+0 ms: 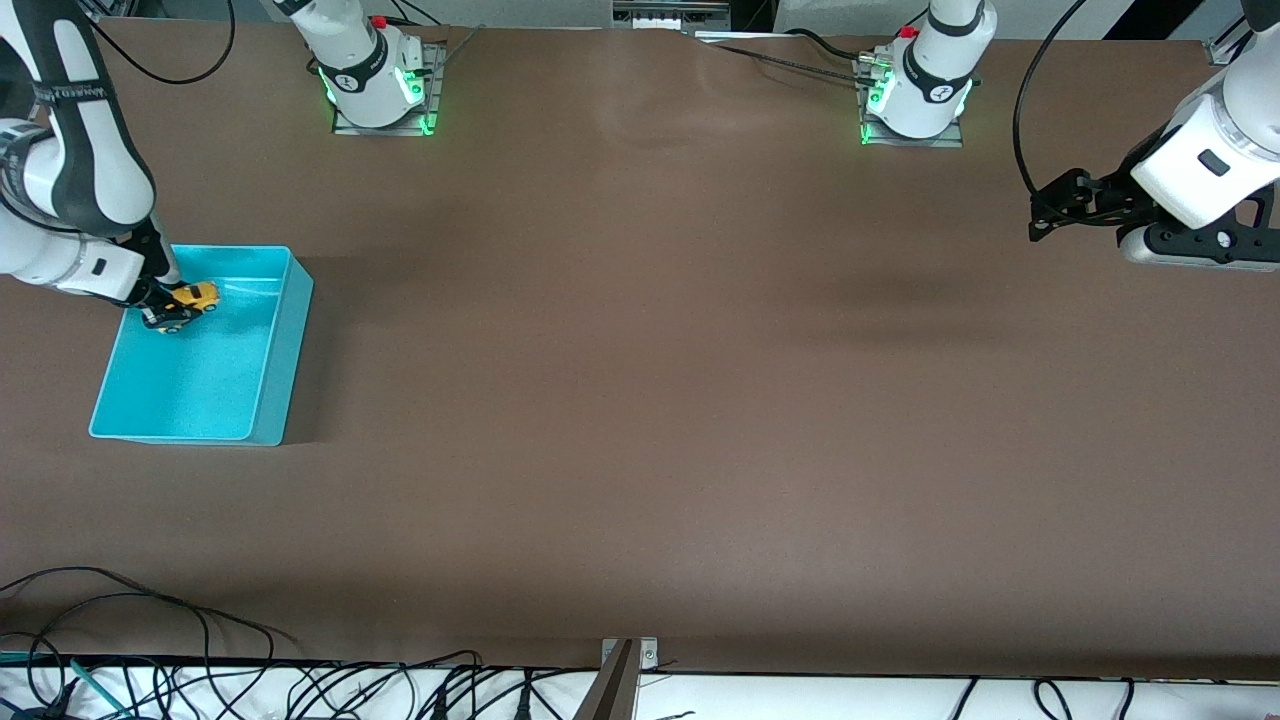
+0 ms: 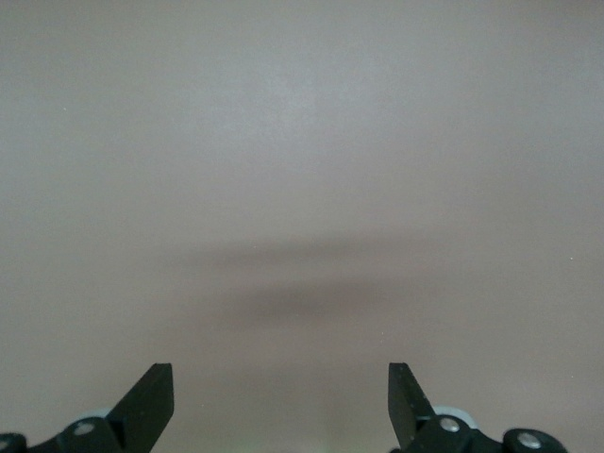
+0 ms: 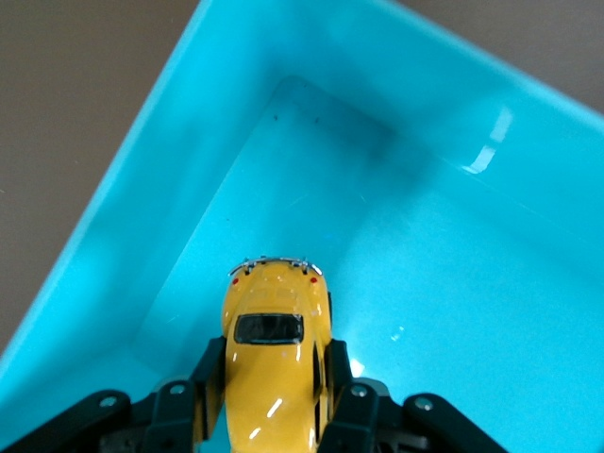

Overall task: Wind up and store yellow beetle car
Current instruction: 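Lower the car into the blue bin and open the right gripper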

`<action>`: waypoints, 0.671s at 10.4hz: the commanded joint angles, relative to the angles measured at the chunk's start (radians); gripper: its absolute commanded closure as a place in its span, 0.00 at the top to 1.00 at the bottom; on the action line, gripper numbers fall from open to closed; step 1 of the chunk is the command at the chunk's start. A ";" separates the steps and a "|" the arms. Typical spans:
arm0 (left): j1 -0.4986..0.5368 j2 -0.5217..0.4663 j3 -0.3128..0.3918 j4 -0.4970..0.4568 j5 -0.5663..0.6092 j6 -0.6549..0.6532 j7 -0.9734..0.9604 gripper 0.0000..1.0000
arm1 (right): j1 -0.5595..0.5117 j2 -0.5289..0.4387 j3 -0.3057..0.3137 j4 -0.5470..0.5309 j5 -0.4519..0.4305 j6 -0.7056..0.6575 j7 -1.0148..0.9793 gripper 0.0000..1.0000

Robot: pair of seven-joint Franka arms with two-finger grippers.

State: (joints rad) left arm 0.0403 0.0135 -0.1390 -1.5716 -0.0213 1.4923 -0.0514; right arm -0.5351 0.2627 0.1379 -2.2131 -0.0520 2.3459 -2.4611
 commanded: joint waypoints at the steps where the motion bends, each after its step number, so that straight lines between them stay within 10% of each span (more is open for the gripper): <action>1: 0.006 0.011 -0.004 0.025 -0.011 -0.010 -0.004 1.00 | -0.031 0.038 0.020 -0.022 -0.014 0.064 -0.041 0.00; 5: 0.003 0.011 -0.004 0.025 -0.011 -0.009 -0.005 1.00 | -0.040 0.046 0.022 -0.048 0.003 0.052 -0.024 0.11; 7: 0.001 0.011 -0.004 0.025 -0.011 -0.009 -0.005 1.00 | -0.040 0.038 0.022 -0.043 0.032 0.004 -0.021 1.00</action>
State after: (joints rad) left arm 0.0405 0.0140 -0.1392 -1.5716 -0.0213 1.4923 -0.0514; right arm -0.5538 0.3244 0.1415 -2.2434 -0.0408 2.3790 -2.4842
